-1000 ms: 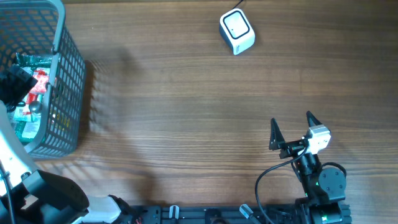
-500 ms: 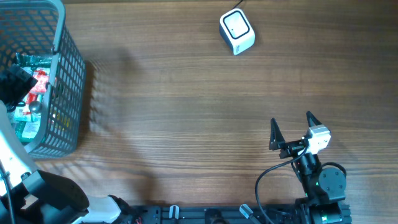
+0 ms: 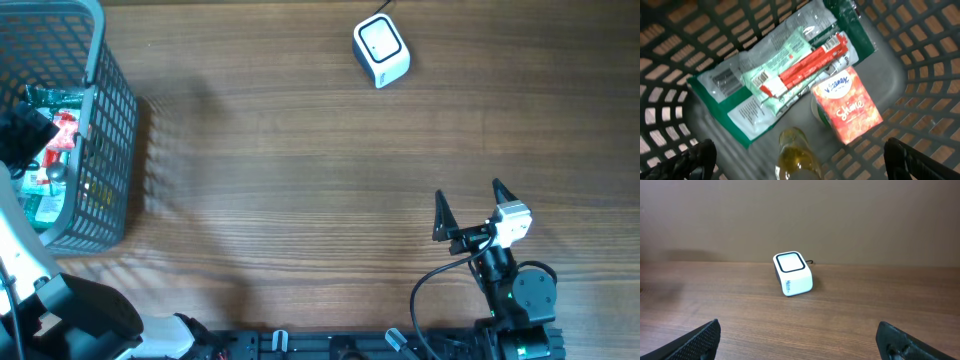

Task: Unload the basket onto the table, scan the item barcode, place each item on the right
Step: 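Lower the left gripper into the basket and grasp the Kleenex pack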

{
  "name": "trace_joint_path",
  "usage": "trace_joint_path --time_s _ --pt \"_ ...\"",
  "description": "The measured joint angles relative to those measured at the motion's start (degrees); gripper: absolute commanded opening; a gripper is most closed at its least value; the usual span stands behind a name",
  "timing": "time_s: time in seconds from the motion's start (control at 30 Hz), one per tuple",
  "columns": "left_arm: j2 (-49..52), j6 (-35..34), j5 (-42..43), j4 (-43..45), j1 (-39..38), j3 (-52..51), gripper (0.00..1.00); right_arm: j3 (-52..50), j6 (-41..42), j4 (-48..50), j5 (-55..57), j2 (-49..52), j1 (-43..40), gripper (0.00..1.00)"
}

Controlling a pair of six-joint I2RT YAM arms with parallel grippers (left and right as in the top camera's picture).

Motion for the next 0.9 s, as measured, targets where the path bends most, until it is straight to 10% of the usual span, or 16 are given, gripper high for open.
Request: trace_joint_path --time_s 0.9 --pt "13.2 15.72 15.1 5.97 -0.02 -0.04 1.0 0.0 0.0 0.0 0.0 0.0 0.0 1.0"
